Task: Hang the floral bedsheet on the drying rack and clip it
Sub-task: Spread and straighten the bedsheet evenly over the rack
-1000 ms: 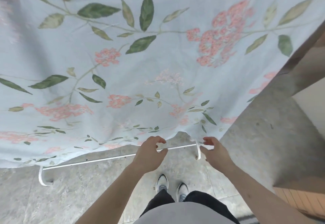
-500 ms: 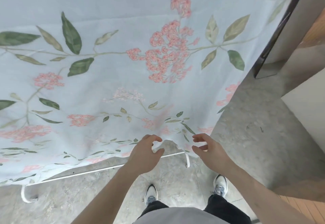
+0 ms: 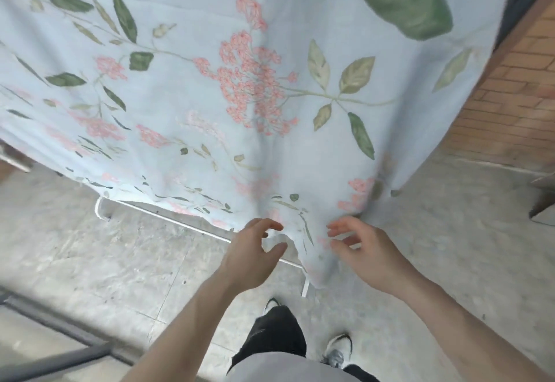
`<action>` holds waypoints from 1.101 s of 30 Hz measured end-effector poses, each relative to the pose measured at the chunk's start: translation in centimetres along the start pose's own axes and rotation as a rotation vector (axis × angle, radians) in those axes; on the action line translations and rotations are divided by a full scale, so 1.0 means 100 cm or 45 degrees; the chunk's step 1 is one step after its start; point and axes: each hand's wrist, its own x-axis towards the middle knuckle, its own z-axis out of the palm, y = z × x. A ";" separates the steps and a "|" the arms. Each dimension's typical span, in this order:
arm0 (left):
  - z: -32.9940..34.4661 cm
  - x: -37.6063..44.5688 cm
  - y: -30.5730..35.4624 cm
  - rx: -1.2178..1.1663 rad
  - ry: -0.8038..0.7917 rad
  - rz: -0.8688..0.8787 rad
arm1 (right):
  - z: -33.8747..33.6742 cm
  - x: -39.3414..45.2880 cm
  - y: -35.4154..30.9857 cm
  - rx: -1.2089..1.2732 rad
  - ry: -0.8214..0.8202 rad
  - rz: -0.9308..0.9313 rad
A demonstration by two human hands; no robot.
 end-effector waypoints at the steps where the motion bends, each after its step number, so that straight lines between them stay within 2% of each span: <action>1: 0.001 -0.006 0.001 -0.006 0.006 -0.008 | -0.004 0.001 -0.002 -0.003 -0.025 -0.017; 10: -0.022 -0.001 0.022 0.000 0.127 -0.026 | -0.041 0.017 -0.022 -0.111 -0.233 -0.151; 16: -0.012 0.001 0.052 -0.067 0.242 -0.011 | -0.072 0.032 -0.026 -0.222 -0.404 -0.218; 23: 0.004 0.005 0.066 -0.146 0.432 -0.225 | -0.088 0.068 -0.035 -0.525 -0.822 -0.469; 29: 0.054 0.000 0.119 -0.270 0.789 -0.503 | -0.120 0.095 -0.035 -0.624 -1.180 -0.713; 33: 0.090 -0.011 0.157 -0.302 0.881 -0.570 | -0.143 0.101 -0.027 -0.588 -1.267 -0.787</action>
